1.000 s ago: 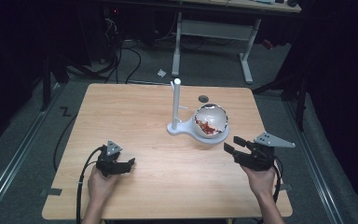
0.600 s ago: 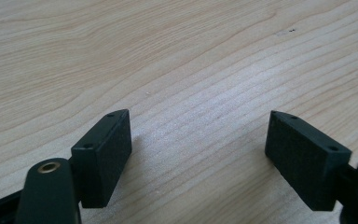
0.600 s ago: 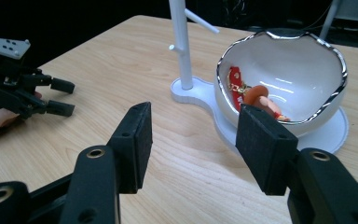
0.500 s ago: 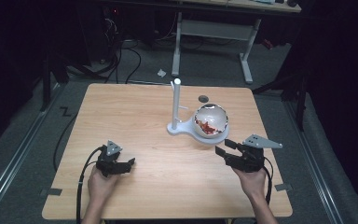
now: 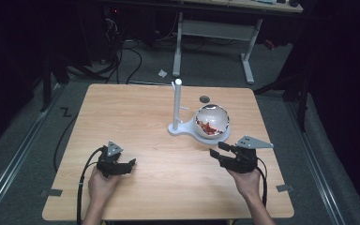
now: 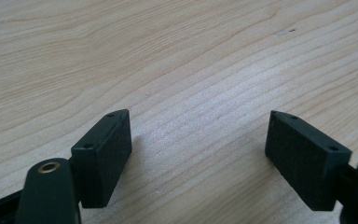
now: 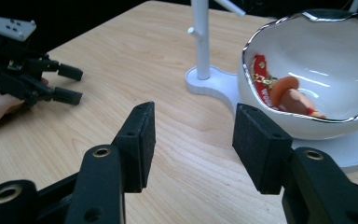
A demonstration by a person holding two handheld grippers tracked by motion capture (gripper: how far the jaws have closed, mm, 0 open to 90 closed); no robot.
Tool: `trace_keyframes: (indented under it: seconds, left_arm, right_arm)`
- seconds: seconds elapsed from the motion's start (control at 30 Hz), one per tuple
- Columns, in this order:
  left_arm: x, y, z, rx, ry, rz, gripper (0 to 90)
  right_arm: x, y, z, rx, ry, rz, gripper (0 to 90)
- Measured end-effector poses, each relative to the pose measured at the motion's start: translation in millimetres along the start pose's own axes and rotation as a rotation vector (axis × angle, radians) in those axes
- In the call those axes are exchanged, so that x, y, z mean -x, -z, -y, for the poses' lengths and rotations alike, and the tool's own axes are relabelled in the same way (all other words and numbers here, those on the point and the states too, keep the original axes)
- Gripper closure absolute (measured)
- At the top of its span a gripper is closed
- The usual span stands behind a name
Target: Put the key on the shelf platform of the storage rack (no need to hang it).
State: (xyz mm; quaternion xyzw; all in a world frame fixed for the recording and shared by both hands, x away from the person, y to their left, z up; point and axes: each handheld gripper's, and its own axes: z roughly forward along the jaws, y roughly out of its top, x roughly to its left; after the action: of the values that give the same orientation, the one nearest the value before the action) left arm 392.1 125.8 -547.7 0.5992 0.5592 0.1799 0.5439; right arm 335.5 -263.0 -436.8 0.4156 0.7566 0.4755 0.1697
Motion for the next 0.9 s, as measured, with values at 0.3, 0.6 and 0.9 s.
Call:
trace_keyframes:
  seconds: [0.3, 0.6, 0.9]
  left_arm:
    - [0.0, 0.0, 0.0, 0.0, 0.0, 0.0, 23.0]
    - [-0.1, 0.0, -0.1, 0.0, 0.001, -0.001, 23.0]
    - [0.0, 0.0, -0.1, 0.0, 0.001, -0.001, 23.0]
  right_arm:
    - [-2.9, -16.0, 4.2, -0.027, 0.004, -0.019, 49.5]
    - [-1.8, -32.7, 12.1, -0.06, -0.011, -0.034, 49.5]
    - [-1.1, -43.1, 18.5, -0.076, -0.027, -0.042, 49.7]
